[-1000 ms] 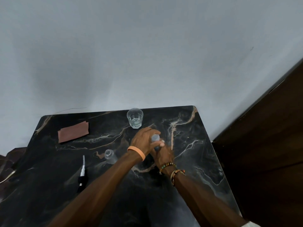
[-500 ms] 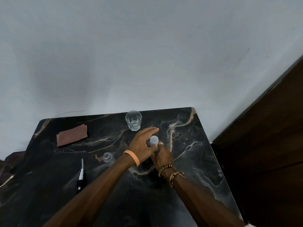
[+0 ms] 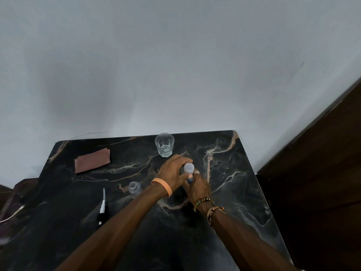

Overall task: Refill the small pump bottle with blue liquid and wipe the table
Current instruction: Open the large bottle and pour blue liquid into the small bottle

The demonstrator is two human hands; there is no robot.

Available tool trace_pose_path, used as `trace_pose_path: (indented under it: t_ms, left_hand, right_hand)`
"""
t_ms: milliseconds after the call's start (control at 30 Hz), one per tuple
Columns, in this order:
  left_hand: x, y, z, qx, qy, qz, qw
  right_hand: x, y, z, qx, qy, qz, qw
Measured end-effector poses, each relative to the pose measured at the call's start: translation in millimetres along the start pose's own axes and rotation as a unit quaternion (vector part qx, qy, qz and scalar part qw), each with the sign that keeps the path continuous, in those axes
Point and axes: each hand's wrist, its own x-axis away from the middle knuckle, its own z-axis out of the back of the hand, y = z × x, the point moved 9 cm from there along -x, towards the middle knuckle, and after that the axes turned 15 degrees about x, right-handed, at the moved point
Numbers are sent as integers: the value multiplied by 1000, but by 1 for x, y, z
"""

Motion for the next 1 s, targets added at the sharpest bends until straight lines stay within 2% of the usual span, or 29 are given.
trace_pose_path:
  t_ms: [133,233,300,433,667,833,1000]
  left_hand:
    - [3,-3,-11,10,-48,2,999]
    - [2,-2,-9,9,-32,-11,999]
    - [1,-4,-5,-3,-12,8,1000]
    - [3,-6,-14,11,-53,14,998]
    - [-1,-4,-1,22,10,13,1000]
    - [4,-7,-10,27,-31,22,999]
    - [2,-9,-6,27,-5,32,999]
  right_hand:
    - [-2,1,-2,11,-5,2,1000]
    - [-1,2,-2,10,-9,-4,1000]
    - [0,0,0,0,-4,7,1000]
    - [-1,-1,1,0,-5,12,1000]
    - [0,-3,2,4,-7,19,1000]
    - [0,-3,2,12,-8,7,1000]
    - [0,-3,3,9,-20,6,1000]
